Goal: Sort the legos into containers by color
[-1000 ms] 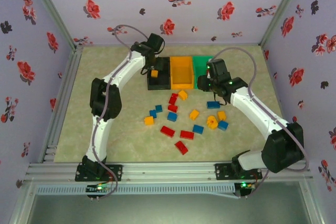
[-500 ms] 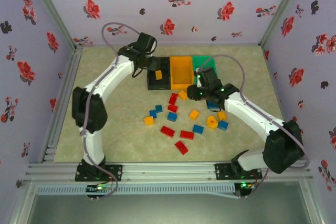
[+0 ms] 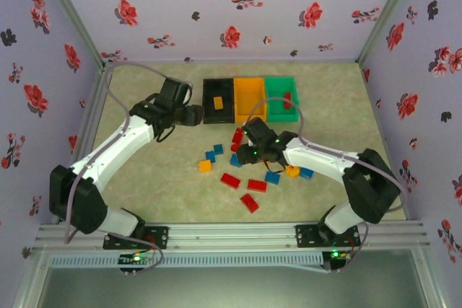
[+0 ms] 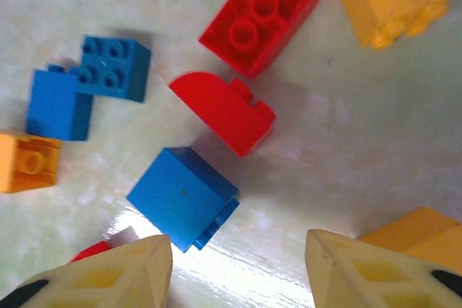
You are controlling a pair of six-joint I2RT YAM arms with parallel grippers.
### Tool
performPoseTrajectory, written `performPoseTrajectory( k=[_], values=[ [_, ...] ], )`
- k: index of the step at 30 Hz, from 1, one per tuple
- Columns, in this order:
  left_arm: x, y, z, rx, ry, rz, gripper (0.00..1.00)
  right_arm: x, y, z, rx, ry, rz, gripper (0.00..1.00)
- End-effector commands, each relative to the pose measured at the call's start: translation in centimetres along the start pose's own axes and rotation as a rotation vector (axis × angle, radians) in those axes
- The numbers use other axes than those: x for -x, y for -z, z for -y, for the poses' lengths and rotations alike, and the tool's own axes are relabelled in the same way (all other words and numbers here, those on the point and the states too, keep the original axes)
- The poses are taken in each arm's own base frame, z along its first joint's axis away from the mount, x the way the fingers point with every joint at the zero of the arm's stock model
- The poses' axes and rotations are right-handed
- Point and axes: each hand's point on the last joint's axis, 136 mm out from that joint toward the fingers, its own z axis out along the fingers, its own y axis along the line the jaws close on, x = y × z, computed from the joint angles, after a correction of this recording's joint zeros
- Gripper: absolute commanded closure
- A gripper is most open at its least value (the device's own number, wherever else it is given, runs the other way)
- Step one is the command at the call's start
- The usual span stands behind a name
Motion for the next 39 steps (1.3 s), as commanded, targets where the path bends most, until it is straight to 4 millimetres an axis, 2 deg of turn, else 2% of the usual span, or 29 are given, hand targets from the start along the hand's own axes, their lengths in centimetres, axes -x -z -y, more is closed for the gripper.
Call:
performPoseTrajectory(
  k=[1,5,8,12,16,19,24,28,39],
  values=[
    [-1.4,1.5,-0.5,0.008,0.056,0.038,0.34,0.9,-1.4,-0.3,-0.020,-0.100,0.017,0.45],
    [-3.1,2.6,-1.0,-0.002,0.079,0.048,0.33,1.9,-2.3,-1.0,-0.104,-0.181,0.016,0.43],
    [-3.7,3.0,-1.2,-0.005,0.075,0.046,0.32,2.2,-2.6,-1.6,-0.166,-0.213,0.047,0.36],
    [-3.8,2.9,-1.2,0.004,0.049,0.027,0.31,1.4,-3.2,-1.4,-0.233,-0.272,0.057,0.31],
    [-4.1,2.7,-1.3,0.006,0.035,0.020,0.32,1.1,-2.8,-2.0,-0.248,-0.281,0.088,0.29],
    [-4.0,2.8,-1.2,0.000,0.031,0.020,0.31,1.3,-2.5,-1.9,-0.276,-0.282,0.109,0.30],
    [-3.9,2.8,-1.2,0.000,0.029,0.024,0.31,1.1,-3.2,-2.4,-0.267,-0.278,0.081,0.38],
    [-4.1,2.7,-1.1,-0.002,0.033,0.019,0.31,1.1,-3.9,-3.4,-0.223,-0.286,0.066,0.39],
    [-4.3,2.6,-1.1,-0.002,0.033,0.013,0.32,0.7,-5.4,-4.5,-0.178,-0.302,0.042,0.42]
  ],
)
